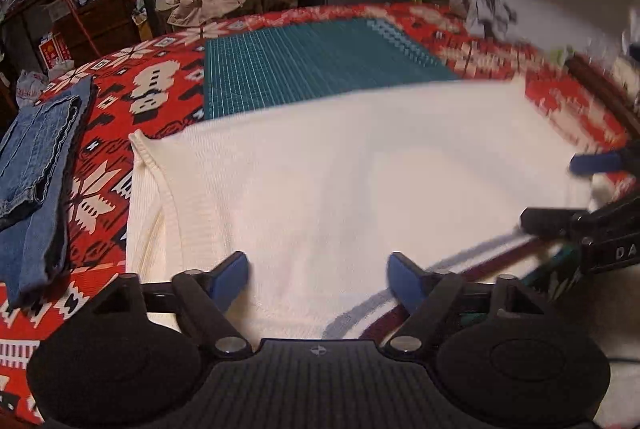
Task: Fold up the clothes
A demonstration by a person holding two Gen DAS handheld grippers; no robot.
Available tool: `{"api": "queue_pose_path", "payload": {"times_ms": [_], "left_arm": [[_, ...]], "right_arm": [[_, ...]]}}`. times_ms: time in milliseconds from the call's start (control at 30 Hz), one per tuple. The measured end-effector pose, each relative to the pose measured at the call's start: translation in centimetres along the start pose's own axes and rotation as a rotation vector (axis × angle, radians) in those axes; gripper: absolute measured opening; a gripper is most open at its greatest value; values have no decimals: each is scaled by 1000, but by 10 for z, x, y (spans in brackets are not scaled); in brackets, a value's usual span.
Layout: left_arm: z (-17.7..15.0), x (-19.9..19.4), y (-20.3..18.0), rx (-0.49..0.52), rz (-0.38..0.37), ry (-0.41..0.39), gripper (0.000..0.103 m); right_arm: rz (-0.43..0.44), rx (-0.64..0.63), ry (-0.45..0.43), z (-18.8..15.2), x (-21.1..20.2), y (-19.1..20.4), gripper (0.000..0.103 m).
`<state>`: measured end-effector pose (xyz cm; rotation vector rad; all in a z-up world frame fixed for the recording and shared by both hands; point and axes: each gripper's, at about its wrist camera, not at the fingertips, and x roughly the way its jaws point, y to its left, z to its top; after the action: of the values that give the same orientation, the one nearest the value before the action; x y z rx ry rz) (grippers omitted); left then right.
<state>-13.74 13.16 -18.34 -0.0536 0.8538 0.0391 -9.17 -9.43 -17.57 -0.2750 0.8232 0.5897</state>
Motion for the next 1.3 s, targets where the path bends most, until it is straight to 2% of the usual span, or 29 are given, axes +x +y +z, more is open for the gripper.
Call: {"api": "queue_pose_path", "payload": {"times_ms": [67,167,333,400,600,700,867,967,1067,1200,1300], "left_arm": [[3,-2,1,-19,-19,-18,70],[11,7,-11,2,-39,-2,65],[5,15,-32,111,2,17,68],[-2,10,-29,122,2,19,69],[-4,0,-15,39,-10,32,67],[0,0,-13,18,13,14,68],[4,11,-7,-13,73,28,73],[1,11,-3,-19,69,38,78],[-5,3,-3,-18,55,45,78],[5,-8,10,-102,-25,-21,75],[25,-3,25,-168,-43,-89,72]], "right_arm": [[11,4,-32,4,-4,-1,102],[18,-15,-43,13,2,5,102],[7,-30,-16,16,22,16,102],[1,-33,1,8,25,16,102],[-2,-18,0,-2,12,12,102],[-12,-16,-13,-1,7,12,102],[-11,-6,-12,6,11,10,102],[-4,1,-11,7,13,9,102],[0,8,-2,4,13,7,102],[4,12,4,1,13,7,102],[3,8,7,2,14,8,102]]}}
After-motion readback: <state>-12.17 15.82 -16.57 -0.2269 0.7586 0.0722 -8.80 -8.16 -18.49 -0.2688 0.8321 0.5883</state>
